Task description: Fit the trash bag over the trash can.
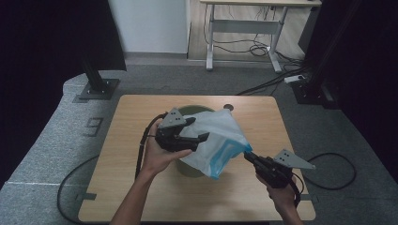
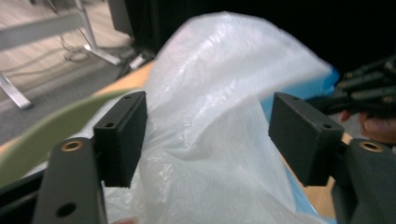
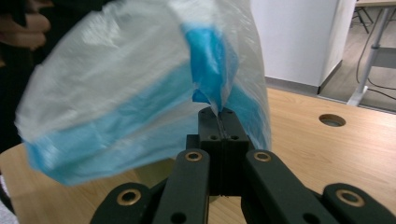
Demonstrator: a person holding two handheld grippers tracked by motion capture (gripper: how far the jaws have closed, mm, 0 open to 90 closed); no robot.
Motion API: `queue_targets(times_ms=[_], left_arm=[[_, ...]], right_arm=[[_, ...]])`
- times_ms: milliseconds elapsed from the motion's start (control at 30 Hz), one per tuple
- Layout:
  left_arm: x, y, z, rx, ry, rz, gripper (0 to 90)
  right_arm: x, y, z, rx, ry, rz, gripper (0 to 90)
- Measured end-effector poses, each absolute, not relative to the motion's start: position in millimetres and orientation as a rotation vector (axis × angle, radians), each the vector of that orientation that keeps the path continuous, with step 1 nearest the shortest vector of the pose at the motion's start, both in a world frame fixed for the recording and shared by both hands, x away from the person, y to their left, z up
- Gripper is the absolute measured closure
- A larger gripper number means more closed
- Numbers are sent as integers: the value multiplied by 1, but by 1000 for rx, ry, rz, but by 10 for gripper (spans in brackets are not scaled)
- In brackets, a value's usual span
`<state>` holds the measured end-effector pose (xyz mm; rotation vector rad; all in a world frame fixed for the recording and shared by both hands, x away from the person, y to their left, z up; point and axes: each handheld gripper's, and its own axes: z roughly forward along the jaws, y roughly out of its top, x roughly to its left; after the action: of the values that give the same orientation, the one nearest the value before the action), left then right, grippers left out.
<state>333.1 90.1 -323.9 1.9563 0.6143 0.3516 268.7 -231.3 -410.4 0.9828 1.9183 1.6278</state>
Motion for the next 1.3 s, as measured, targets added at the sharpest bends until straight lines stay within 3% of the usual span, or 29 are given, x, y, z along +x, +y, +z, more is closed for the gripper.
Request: queue_targets(times_ms=[167,467,600,1167,1300], left_arm=[[339,82,-336,2013,635,350,326],[349,81,-345,2000,660,290,766],[354,86,-347,1991,655,230,889],[362,115,-340,1800,725,197,900],[363,122,-338,1758,744,193,900]], right_arm=[[269,-231,-407,980,1923,1646,886],[271,-228,-408,978,1937,1647,886],[272,-229,-408,981,1938,1640,883],[270,-242,-414,1011,1921,1619,878],[269,-244,-416,1031,1894,1613,801]])
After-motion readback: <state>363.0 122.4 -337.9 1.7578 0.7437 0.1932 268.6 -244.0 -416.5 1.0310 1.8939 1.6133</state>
